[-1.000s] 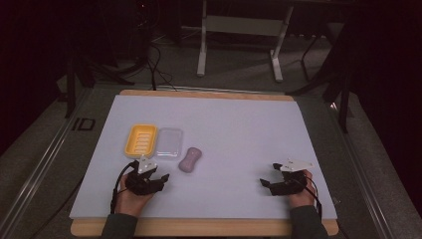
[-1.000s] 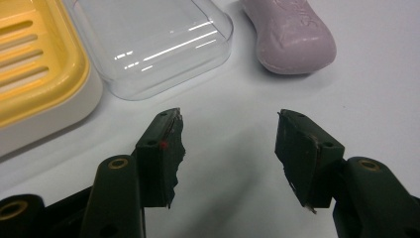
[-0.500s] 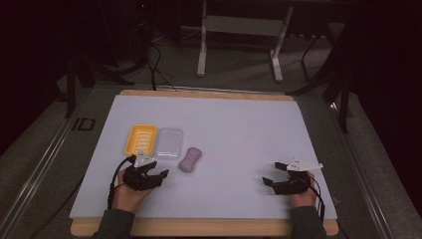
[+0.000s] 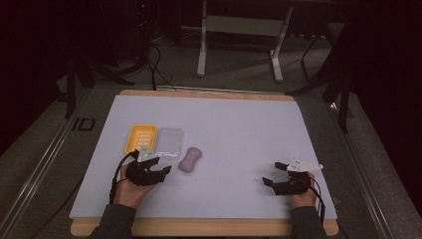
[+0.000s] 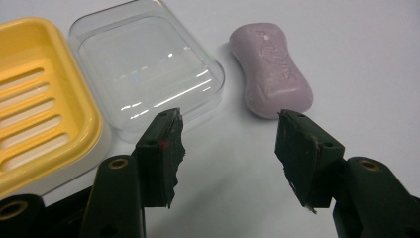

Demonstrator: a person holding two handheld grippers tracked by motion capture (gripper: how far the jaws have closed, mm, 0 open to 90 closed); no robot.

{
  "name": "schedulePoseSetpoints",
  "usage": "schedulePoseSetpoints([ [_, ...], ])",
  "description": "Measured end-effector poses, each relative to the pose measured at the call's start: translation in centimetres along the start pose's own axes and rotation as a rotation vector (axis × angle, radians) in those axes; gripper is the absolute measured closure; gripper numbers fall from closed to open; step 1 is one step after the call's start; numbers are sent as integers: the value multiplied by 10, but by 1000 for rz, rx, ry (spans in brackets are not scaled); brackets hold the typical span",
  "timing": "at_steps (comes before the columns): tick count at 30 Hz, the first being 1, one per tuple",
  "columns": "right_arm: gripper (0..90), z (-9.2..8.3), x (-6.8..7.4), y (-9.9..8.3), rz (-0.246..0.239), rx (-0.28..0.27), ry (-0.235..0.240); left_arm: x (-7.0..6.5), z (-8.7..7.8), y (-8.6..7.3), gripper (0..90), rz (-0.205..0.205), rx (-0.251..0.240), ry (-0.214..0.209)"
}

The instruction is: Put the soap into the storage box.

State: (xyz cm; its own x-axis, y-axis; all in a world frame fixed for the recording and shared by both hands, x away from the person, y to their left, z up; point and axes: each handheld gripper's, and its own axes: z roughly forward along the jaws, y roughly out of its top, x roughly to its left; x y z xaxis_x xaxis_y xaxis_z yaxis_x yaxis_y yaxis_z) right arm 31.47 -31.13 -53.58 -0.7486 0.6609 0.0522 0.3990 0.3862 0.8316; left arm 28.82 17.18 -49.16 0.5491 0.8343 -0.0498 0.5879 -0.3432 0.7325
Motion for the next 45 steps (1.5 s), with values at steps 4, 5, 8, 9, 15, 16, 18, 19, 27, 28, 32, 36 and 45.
schedulePoseSetpoints([
  [4,155,0,0,0,-1,-1,-2,-2,1,6,440,10,4,4],
  [5,155,0,0,0,-2,1,-4,-2,1,7,440,13,5,4],
  [8,155,0,0,0,-9,-2,-6,-3,1,11,436,18,9,2],
  [9,155,0,0,0,-10,-3,-6,-3,1,13,437,20,14,-3],
  [15,156,0,1,0,-12,-4,-10,-5,3,22,436,32,23,-8],
  [16,156,0,1,0,-13,-4,-10,-5,3,24,436,35,19,-10],
  [18,156,0,1,0,-12,-4,-10,-6,3,27,432,41,22,-8],
  [19,156,0,1,0,-10,-3,-10,-7,3,29,430,43,21,-8],
  [27,156,-1,1,0,-14,-8,-12,-11,7,37,421,54,27,-18],
  [28,156,-1,1,0,-14,-9,-12,-11,7,38,420,58,28,-18],
  [32,156,-1,1,0,-17,-9,-13,-13,11,41,412,60,35,-19],
  [36,156,-1,2,0,-13,-10,-14,-15,13,47,402,65,41,-22],
  [45,156,-1,2,0,-13,-11,-14,-21,22,55,378,83,63,-21],
])
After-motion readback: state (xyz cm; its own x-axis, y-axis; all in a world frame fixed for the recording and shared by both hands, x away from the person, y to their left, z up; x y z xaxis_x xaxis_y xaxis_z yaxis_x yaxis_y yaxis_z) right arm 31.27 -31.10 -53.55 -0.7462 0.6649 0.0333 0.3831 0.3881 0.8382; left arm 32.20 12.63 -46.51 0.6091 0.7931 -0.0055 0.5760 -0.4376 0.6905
